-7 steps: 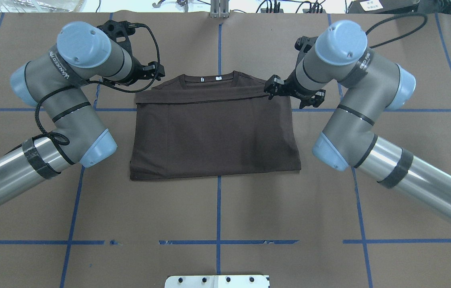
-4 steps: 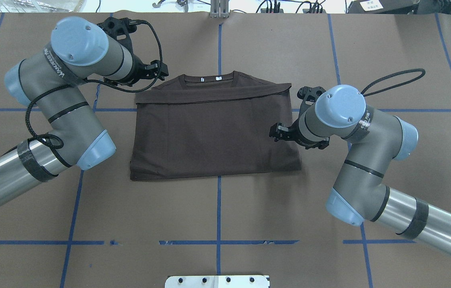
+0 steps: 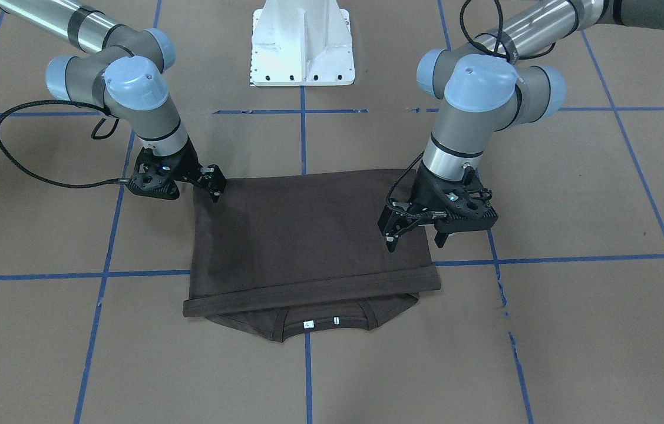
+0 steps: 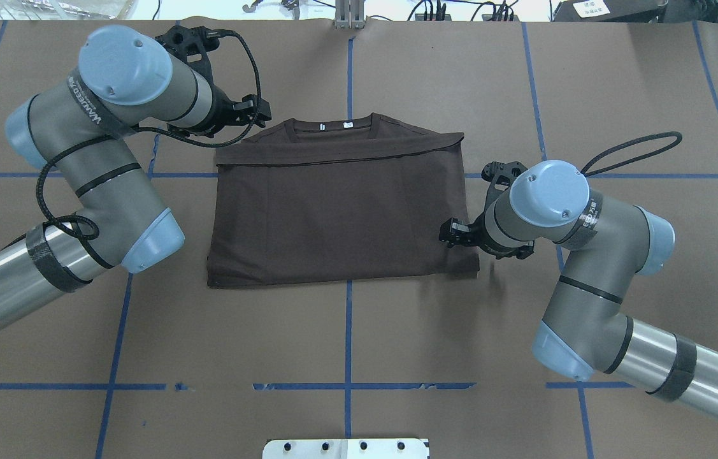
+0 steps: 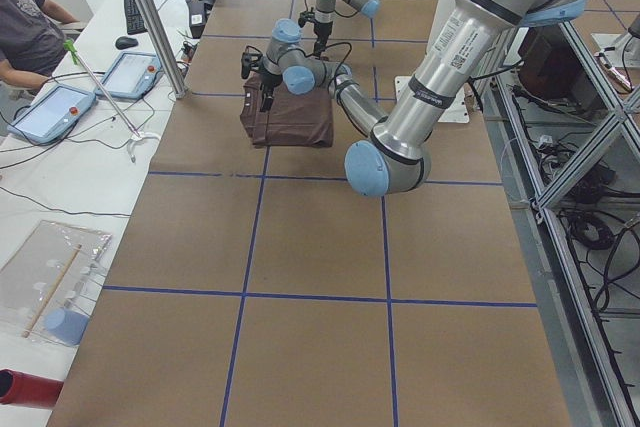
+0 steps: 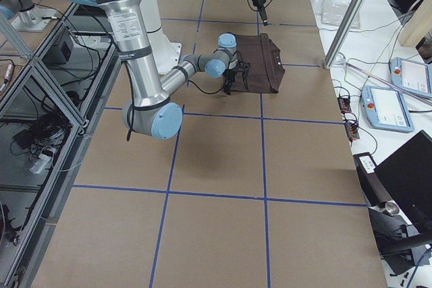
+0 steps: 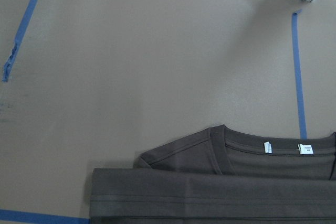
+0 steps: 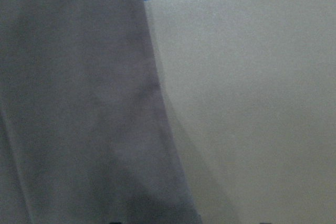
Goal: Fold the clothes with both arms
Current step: 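Grasp the folded shirt's side with the right gripper and drag it toward the robot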
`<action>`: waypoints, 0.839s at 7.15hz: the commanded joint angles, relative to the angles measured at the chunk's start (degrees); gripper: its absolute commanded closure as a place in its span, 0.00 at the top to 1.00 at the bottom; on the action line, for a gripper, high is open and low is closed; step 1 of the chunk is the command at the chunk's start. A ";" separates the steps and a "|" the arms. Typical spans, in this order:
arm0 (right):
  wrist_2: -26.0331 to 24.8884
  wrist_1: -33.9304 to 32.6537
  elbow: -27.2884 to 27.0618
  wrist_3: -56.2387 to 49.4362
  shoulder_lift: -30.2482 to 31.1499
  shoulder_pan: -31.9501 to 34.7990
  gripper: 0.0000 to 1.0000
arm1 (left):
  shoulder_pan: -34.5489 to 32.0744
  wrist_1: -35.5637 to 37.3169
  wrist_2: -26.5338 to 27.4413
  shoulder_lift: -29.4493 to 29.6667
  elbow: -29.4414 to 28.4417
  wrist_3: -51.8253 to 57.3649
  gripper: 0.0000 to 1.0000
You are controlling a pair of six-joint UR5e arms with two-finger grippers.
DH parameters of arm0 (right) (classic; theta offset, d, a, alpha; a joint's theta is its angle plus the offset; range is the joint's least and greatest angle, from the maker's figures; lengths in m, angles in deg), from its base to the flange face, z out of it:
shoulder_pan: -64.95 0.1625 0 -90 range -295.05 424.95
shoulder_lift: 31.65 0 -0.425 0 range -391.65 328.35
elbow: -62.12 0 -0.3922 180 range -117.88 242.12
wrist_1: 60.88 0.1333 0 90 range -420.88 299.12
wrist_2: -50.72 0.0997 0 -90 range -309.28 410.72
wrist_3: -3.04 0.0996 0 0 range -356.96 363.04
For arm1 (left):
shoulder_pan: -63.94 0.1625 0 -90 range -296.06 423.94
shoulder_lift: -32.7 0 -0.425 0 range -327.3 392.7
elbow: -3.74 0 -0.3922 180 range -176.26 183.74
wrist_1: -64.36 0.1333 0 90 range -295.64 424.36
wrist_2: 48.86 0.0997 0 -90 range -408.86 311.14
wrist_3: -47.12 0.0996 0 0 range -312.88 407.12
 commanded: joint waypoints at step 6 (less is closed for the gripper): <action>3.84 -0.04 -2.65 -0.67 1.02 0.06 0.00 | 0.15 -0.03 0.21 0.37 -0.04 0.61 1.00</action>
